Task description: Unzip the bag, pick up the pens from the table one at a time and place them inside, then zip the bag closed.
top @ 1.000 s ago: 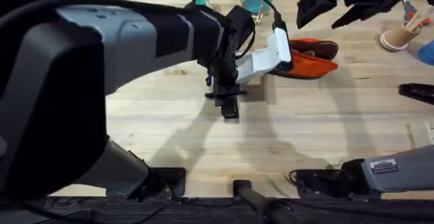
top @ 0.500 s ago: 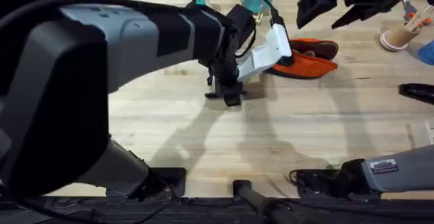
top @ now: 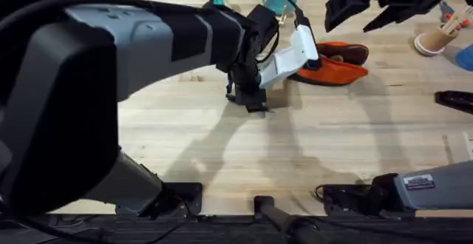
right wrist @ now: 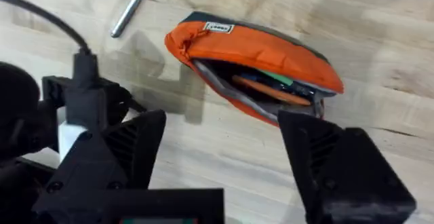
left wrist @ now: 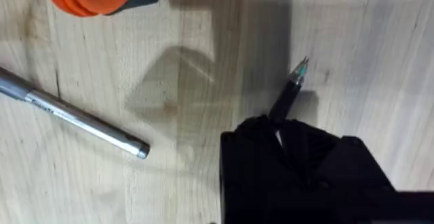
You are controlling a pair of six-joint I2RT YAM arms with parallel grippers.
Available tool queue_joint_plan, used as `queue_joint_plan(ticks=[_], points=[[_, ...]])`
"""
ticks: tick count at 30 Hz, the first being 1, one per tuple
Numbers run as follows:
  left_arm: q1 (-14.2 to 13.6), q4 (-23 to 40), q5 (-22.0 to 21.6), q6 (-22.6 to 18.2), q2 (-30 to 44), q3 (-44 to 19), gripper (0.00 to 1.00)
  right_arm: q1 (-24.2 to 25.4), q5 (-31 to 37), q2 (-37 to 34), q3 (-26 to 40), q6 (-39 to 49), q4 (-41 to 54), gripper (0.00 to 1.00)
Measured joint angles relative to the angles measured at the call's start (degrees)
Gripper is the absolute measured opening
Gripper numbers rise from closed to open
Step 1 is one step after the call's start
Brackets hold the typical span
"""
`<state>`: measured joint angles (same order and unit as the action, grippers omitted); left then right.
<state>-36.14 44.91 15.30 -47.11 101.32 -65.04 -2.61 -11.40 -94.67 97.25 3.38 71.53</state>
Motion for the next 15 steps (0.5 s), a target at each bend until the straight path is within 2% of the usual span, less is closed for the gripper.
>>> queue_joint_plan(ticks=[6, 15], points=[[0.0, -0.2, 0.1, 0.0, 0.0, 0.0, 0.044, 0.8, -0.1, 5.9, 0.0, 0.0, 0.7, 0.998], [0.0, -2.5, 0.1, 0.0, 0.1, 0.0, 0.044, 6.0, -0.2, 14.0, 0.0, 0.1, 2.2, 0.996]])
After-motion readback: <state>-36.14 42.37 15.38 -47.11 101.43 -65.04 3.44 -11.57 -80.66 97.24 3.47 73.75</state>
